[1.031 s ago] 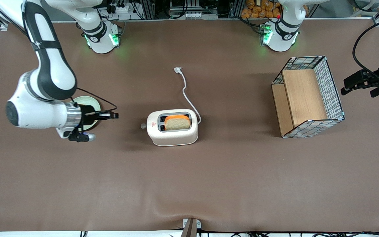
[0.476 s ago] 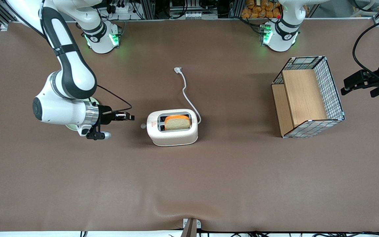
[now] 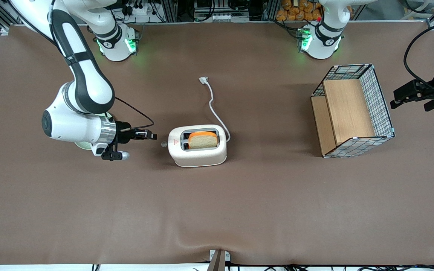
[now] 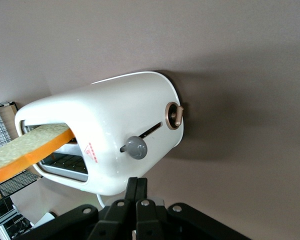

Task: Press toaster button with right arm
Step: 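Lower the right gripper onto the toaster's lever, then press the toaster lever down with the right gripper and hold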

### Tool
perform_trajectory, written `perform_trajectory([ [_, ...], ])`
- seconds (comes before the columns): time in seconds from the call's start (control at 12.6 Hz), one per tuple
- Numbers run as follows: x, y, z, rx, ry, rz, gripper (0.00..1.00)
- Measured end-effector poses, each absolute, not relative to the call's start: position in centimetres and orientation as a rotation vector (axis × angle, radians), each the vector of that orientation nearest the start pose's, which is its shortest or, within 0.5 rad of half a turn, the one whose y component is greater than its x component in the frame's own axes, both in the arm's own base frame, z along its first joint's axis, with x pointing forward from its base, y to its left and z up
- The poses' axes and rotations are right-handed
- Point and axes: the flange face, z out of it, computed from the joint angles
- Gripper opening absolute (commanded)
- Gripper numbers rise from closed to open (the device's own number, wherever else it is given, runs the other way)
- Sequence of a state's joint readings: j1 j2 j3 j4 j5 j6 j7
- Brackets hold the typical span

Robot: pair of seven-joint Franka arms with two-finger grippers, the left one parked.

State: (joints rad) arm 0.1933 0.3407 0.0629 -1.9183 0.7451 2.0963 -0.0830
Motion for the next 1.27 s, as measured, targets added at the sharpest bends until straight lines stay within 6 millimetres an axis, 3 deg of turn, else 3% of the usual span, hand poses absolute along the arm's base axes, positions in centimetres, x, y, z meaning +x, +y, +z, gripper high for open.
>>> perform_trajectory([
  [0.4, 58.3, 19.1, 29.9, -2.478, 0.174, 0.28, 0.0],
  [0.95, 59.1, 19.6, 30.0, -2.478, 0.174, 0.242, 0.0],
  [1.27, 59.3, 20.7, 29.0, -2.488, 0.176, 0.224, 0.0],
])
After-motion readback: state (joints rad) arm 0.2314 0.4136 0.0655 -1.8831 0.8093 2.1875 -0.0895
